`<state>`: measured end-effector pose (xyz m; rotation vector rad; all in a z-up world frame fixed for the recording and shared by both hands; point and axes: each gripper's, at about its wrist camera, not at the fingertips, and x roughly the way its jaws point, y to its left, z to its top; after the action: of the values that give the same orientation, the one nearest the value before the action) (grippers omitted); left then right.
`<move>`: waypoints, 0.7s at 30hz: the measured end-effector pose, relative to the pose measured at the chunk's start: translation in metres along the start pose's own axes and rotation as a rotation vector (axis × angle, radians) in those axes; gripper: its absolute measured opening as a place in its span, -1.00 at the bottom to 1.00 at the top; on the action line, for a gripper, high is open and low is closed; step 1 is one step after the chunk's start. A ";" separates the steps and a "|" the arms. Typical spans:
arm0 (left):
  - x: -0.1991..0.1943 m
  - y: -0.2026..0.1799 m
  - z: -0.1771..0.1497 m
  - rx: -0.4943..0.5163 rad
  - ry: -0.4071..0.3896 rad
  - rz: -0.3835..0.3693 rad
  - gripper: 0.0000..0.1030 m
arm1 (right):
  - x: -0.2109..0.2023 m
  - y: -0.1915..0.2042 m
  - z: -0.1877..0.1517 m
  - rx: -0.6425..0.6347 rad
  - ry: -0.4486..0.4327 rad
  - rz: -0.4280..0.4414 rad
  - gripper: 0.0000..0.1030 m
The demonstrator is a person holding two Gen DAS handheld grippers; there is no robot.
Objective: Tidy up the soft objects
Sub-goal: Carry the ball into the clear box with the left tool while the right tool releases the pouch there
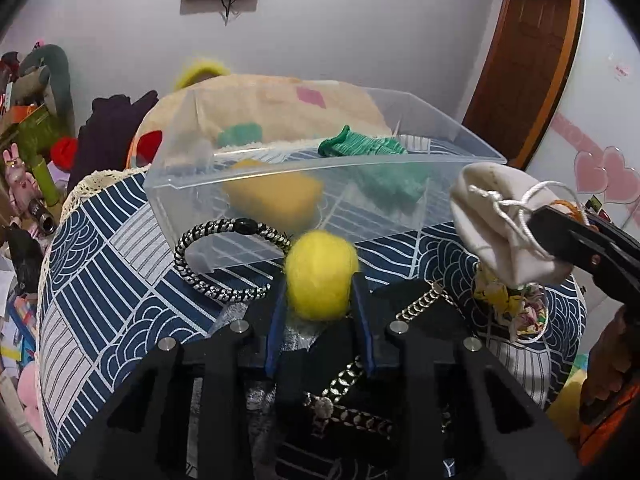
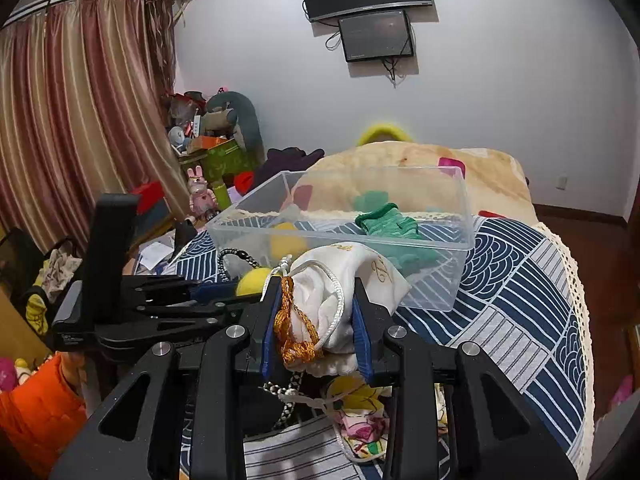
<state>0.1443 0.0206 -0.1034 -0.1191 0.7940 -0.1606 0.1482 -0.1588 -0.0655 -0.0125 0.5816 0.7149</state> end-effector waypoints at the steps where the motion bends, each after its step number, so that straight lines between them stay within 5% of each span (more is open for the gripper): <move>1: -0.002 -0.001 -0.001 0.004 -0.006 -0.001 -0.41 | 0.000 -0.001 0.000 0.004 -0.001 -0.001 -0.44; 21: -0.080 -0.011 0.023 0.038 -0.240 0.011 -0.41 | -0.022 -0.010 0.040 -0.022 -0.120 -0.069 -0.44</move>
<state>0.1047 0.0263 -0.0296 -0.0957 0.5518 -0.1475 0.1612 -0.1717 -0.0224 -0.0104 0.4563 0.6505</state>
